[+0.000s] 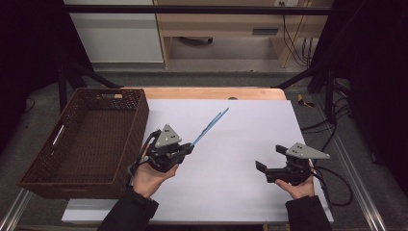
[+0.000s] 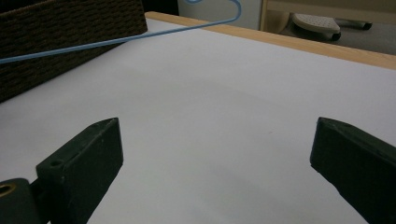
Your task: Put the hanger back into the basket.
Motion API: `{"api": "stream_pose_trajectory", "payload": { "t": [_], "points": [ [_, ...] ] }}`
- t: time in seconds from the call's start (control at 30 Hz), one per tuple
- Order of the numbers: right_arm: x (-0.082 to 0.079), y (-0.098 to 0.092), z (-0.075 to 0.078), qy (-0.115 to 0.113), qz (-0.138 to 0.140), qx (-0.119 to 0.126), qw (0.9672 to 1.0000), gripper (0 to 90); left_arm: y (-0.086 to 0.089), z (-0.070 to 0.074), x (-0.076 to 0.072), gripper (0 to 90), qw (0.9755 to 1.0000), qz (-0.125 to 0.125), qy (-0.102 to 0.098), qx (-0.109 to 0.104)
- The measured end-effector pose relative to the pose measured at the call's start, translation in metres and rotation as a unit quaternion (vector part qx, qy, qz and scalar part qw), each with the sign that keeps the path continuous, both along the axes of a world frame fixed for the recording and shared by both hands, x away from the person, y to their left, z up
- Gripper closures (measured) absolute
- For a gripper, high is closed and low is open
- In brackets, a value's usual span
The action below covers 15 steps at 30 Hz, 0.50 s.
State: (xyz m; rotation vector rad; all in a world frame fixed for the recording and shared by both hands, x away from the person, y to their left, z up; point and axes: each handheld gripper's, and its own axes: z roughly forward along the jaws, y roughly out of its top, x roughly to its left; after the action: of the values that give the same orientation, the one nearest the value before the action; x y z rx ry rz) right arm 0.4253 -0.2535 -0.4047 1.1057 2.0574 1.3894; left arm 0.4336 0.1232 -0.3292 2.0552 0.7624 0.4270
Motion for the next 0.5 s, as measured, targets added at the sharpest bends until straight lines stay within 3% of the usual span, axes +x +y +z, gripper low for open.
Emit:
{"api": "stream_pose_trajectory", "payload": {
  "t": [0.3, 0.5],
  "points": [
    [-0.001, -0.001, 0.001, 0.000, -0.002, 0.006, 1.0000, 3.0, 0.031, 0.014, 0.001, 87.1, 0.9996, -0.021, 0.005, -0.017],
    [0.000, -0.002, 0.001, 0.000, -0.001, 0.004, 1.0000, 3.0, 0.052, 0.026, 0.000, 87.2, 0.9996, -0.026, -0.004, -0.011]
  ]
}}
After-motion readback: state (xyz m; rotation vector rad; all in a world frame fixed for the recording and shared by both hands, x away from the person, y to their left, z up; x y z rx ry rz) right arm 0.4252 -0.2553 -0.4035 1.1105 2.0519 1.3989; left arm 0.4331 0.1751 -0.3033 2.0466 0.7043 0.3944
